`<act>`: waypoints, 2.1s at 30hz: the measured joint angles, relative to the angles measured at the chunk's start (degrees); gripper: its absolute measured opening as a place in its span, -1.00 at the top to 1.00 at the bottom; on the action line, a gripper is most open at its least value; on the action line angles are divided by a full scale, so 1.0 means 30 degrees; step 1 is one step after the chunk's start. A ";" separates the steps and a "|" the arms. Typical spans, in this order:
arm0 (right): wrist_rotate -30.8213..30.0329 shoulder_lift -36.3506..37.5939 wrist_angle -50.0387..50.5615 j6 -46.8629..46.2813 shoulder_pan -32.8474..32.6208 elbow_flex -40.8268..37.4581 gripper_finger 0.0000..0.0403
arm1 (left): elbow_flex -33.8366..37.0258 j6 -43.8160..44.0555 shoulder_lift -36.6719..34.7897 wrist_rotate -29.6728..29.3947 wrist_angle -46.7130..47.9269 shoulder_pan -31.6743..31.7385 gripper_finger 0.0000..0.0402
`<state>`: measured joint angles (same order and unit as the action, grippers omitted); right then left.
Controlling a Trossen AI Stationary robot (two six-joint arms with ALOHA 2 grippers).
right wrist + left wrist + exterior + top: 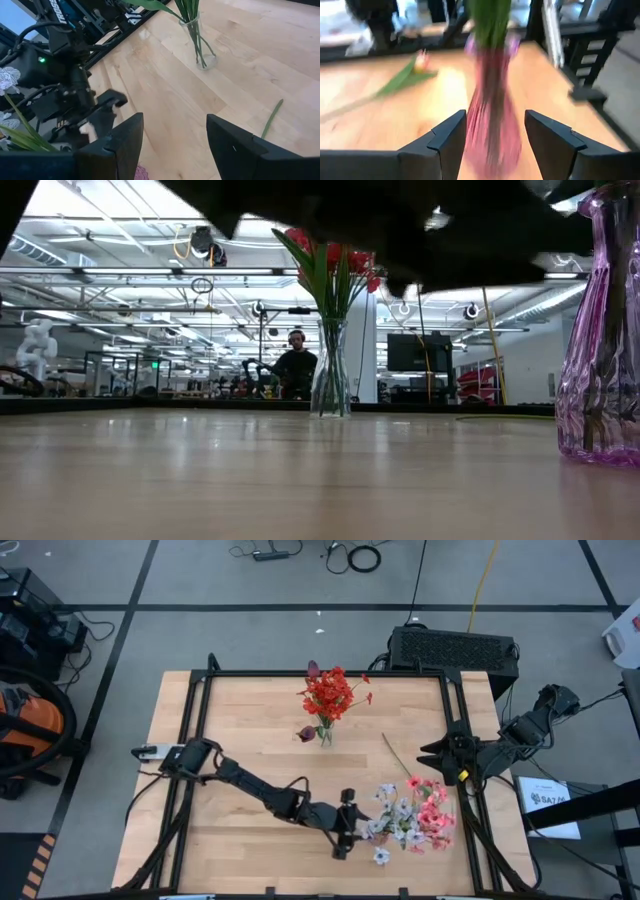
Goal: Sort flowers into vase by color
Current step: Put the white flower into the purple vase
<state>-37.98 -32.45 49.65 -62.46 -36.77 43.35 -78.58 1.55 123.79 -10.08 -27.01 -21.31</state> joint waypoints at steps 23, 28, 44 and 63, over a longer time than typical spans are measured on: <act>0.2145 -0.1426 0.8908 -1.0784 0.0036 0.0000 0.09 | 0.6930 0.1869 -1.0879 -0.1199 1.0567 -0.0273 -0.04; 0.4560 -0.3238 0.9923 -1.2566 0.0253 -0.0007 0.26 | 0.7572 0.1864 -1.2301 -0.1220 1.3412 -0.0130 -0.04; 0.6877 -0.8073 0.9286 -1.1291 0.1115 -0.0007 0.36 | 1.6306 0.5884 -1.7664 -0.0213 0.5676 -0.0076 -0.04; 0.9826 -0.8812 0.8568 -0.6572 0.6378 -0.0240 -0.03 | 1.6288 0.5687 -1.7676 -0.1983 0.4582 0.0457 -0.04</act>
<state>-8.50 -58.88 75.35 -82.17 -17.64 42.63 -29.71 18.61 70.76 -16.03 -13.27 -19.94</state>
